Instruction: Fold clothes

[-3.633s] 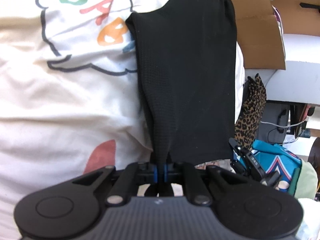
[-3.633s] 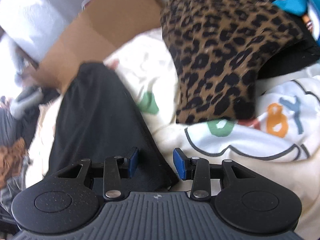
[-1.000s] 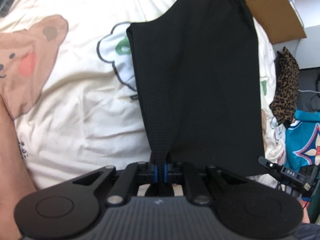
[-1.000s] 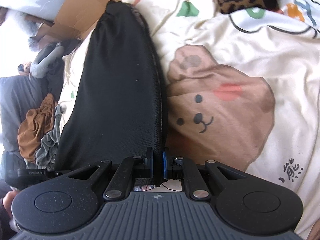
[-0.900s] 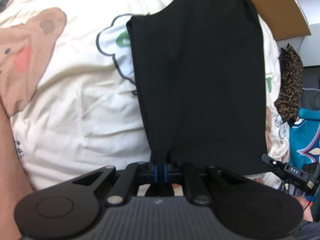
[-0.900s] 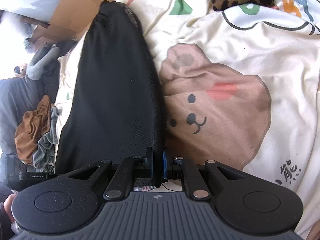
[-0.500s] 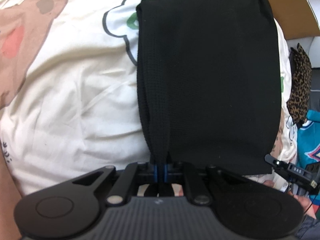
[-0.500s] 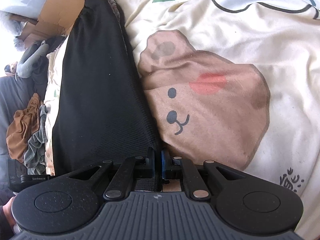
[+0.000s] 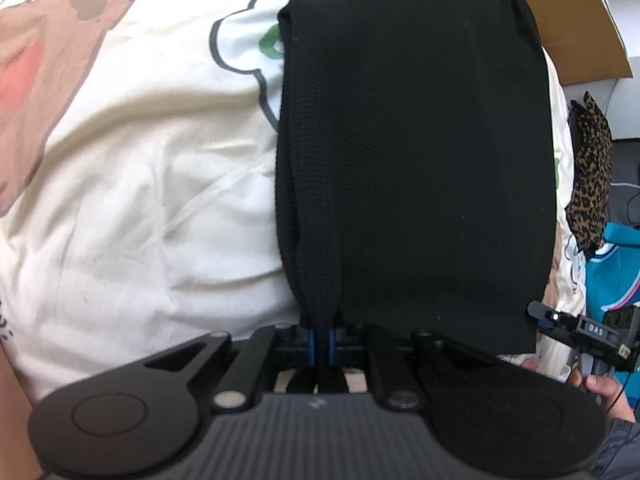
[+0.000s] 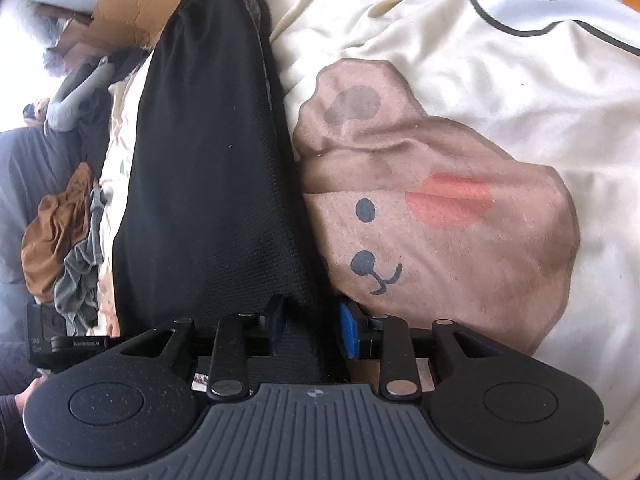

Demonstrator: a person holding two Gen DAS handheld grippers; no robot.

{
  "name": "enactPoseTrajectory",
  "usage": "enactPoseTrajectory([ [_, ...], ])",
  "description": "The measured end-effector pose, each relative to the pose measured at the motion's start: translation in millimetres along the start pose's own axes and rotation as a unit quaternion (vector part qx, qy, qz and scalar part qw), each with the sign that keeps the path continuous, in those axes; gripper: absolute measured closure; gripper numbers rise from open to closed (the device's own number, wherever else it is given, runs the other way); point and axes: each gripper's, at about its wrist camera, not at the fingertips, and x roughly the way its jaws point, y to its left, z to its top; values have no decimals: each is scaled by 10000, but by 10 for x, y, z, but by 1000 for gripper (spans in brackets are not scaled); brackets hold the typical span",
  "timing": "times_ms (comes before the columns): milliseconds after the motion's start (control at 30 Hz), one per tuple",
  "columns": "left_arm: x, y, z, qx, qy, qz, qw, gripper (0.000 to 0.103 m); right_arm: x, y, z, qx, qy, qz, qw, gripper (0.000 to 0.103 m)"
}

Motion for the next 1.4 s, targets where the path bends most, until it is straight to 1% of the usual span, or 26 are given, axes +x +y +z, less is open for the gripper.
enactPoseTrajectory([
  [100,6,3,-14,-24,-15,-4,10000,96,17,-31,2,-60,125,108,9998,67],
  [233,20,6,-34,-56,-41,-33,10000,96,84,-21,-9,-103,130,258,9995,67],
  [333,23,34,-54,-110,-78,-118,9998,96,167,58,-12,-224,132,283,9993,67],
  [400,26,41,-75,-445,-296,-76,9985,96,227,126,-30,-317,141,271,9990,68],
  [433,28,35,-78,-470,-268,-69,9985,96,246,152,-37,-339,140,268,9990,74],
  [467,29,27,-76,-495,-227,-54,9985,96,256,166,-41,-333,171,284,9989,93],
  [500,22,14,-71,-510,-189,-30,9985,96,263,176,-44,-317,213,307,9988,96],
  [567,-8,-20,-64,-521,-128,30,9986,97,237,222,-53,-327,209,353,9986,98],
  [700,-157,-105,-79,-593,-110,62,9982,97,81,295,-55,-295,127,559,9979,100],
  [800,-349,-213,-42,-599,-214,53,9980,97,-58,398,-21,-357,114,631,9973,100],
  [900,-549,-327,2,-594,-329,41,9977,97,-169,563,97,-530,308,627,9961,100],
  [1033,-850,-359,41,-596,-452,23,9972,97,-343,868,268,-878,590,528,9930,100],
  [1100,-950,-394,177,-586,-502,-24,9970,97,-450,1009,342,-1092,640,419,9911,100],
  [1133,-1001,-389,194,-542,-511,-45,9972,97,-492,1090,378,-1234,705,333,9893,100],
  [1233,-1120,-459,185,-345,-518,-64,9980,97,-658,1332,491,-1528,810,231,9847,100],
  [1400,-1270,-520,160,-394,-576,-208,9973,97,-941,1634,574,-1731,969,160,9800,100],
])
